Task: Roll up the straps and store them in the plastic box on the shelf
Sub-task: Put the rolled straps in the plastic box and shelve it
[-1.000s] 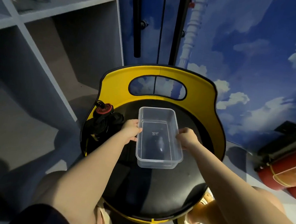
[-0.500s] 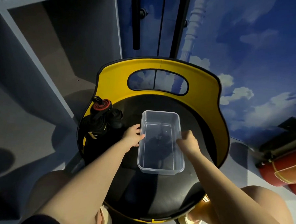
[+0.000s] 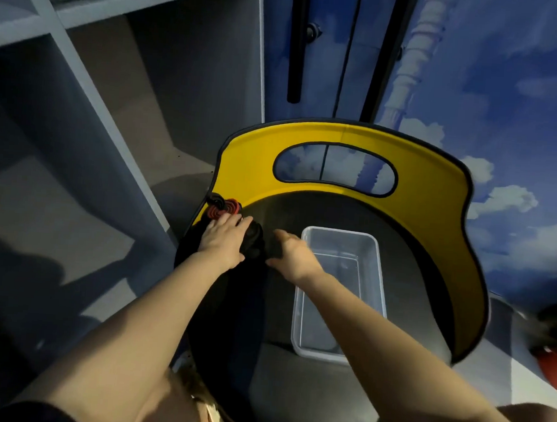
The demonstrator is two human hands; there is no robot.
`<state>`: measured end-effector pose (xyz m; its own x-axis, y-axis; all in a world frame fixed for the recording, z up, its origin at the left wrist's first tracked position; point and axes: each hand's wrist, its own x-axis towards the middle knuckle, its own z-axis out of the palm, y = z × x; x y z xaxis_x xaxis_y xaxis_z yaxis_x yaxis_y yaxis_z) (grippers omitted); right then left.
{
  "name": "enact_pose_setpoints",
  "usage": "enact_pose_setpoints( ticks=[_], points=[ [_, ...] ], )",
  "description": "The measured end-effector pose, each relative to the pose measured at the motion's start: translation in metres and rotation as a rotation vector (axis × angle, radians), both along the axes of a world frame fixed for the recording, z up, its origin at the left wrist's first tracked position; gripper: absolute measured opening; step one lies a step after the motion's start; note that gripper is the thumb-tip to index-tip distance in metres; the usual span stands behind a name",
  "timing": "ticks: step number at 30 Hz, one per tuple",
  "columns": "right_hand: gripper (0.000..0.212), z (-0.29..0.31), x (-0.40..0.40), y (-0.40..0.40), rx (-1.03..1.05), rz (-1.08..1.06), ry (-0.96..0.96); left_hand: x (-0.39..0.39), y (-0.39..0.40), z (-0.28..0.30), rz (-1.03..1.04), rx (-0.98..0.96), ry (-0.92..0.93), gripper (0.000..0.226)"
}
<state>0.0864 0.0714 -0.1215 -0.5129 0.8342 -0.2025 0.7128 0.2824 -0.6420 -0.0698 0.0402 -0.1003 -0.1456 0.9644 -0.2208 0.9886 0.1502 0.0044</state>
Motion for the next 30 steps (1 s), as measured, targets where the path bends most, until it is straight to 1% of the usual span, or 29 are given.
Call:
enact_pose_setpoints(
  ticks=[2, 4, 6, 8, 12, 16, 18, 21, 24, 27, 30],
  points=[
    [0.065, -0.010, -0.018, 0.007, -0.024, 0.020, -0.018, -0.003, 0.007, -0.004, 0.002, -0.044, 0.058, 0.085],
    [0.070, -0.018, -0.031, 0.012, -0.046, 0.029, -0.048, -0.003, 0.013, -0.010, 0.000, -0.018, 0.086, 0.079],
    [0.074, -0.026, -0.041, 0.015, -0.068, -0.004, -0.040, -0.001, 0.016, -0.015, 0.005, 0.023, 0.062, 0.073],
    [0.071, -0.032, -0.046, 0.015, -0.066, -0.058, 0.010, 0.000, 0.017, -0.017, 0.023, 0.034, -0.007, 0.071],
    [0.059, -0.033, -0.043, 0.015, -0.023, -0.140, 0.080, 0.004, 0.015, -0.011, 0.048, 0.030, -0.158, 0.068],
    [0.058, -0.015, -0.023, 0.021, 0.051, -0.181, 0.192, 0.011, 0.020, 0.008, 0.059, 0.119, -0.437, 0.068],
    [0.057, -0.001, -0.010, 0.024, 0.121, -0.200, 0.234, 0.020, 0.023, 0.021, 0.042, 0.184, -0.534, 0.068],
    [0.060, 0.022, 0.014, 0.028, 0.201, -0.218, 0.244, 0.040, 0.026, 0.038, 0.014, 0.273, -0.591, 0.068],
    [0.063, 0.037, 0.042, 0.029, 0.232, -0.251, 0.250, 0.065, 0.031, 0.049, -0.014, 0.328, -0.625, 0.069],
    [0.062, 0.041, 0.074, 0.024, 0.203, -0.303, 0.221, 0.094, 0.035, 0.050, -0.057, 0.292, -0.645, 0.071],
    [0.060, 0.034, 0.101, 0.017, 0.181, -0.323, 0.178, 0.117, 0.036, 0.038, -0.073, 0.217, -0.692, 0.072]
  ],
)
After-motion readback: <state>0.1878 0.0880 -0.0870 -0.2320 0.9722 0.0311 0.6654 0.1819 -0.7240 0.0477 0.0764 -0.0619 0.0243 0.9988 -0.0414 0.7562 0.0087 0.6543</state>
